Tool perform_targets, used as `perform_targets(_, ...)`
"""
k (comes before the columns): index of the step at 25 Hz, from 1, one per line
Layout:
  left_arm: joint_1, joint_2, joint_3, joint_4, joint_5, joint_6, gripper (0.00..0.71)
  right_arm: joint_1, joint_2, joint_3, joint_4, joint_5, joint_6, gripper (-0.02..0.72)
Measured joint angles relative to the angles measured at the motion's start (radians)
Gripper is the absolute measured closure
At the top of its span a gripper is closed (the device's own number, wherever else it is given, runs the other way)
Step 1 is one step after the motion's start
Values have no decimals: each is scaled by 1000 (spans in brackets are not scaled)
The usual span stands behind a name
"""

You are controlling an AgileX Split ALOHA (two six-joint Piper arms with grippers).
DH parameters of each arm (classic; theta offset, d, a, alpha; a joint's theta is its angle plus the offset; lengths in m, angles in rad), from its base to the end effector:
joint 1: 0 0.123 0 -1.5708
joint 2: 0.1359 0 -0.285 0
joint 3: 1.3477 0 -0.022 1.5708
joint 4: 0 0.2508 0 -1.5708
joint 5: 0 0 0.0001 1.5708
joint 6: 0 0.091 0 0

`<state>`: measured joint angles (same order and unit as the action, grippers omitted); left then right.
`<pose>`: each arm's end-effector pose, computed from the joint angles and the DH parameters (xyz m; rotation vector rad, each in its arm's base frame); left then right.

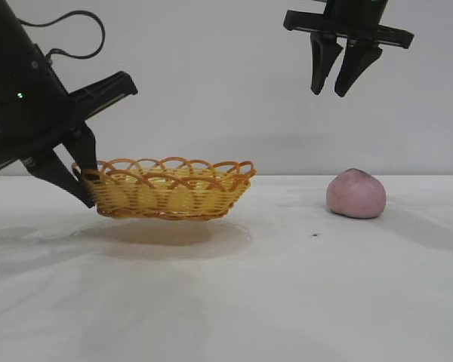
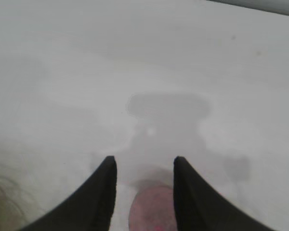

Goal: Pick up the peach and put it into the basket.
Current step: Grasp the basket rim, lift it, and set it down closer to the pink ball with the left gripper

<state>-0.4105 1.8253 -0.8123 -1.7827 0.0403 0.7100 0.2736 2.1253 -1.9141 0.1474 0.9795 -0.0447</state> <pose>0.3031 -0.1359 0.1272 -0.8333 2.4770 -0.6362 0.4535 0.1388 0.2531 -0.3546 2.6585 0.2622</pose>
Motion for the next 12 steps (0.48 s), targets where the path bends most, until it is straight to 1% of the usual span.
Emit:
perform_targets(3, -2, 20, 0, 0, 7, -26, 710, 0, 0, 0, 0, 0, -2, 423)
perform_targets(4, -2, 24, 0, 0, 8, -28, 662, 0, 0, 0, 0, 0, -2, 423)
perform_targets(5, -2, 27, 0, 0, 13, -28, 662, 0, 0, 0, 0, 0, -2, 423)
perform_targets(6, -2, 29, 0, 0, 14, -28, 605, 0, 0, 0, 0, 0, -2, 423)
perform_targets(7, -2, 29, 0, 0, 20, -28, 564, 0, 0, 0, 0, 0, -2, 423)
perform_targets(10, -2, 29, 0, 0, 30, -28, 393, 0, 0, 0, 2, 0, -2, 423)
perform_targets(12, -2, 29, 0, 4, 34, -28, 335, 0, 0, 0, 2, 0, -2, 423)
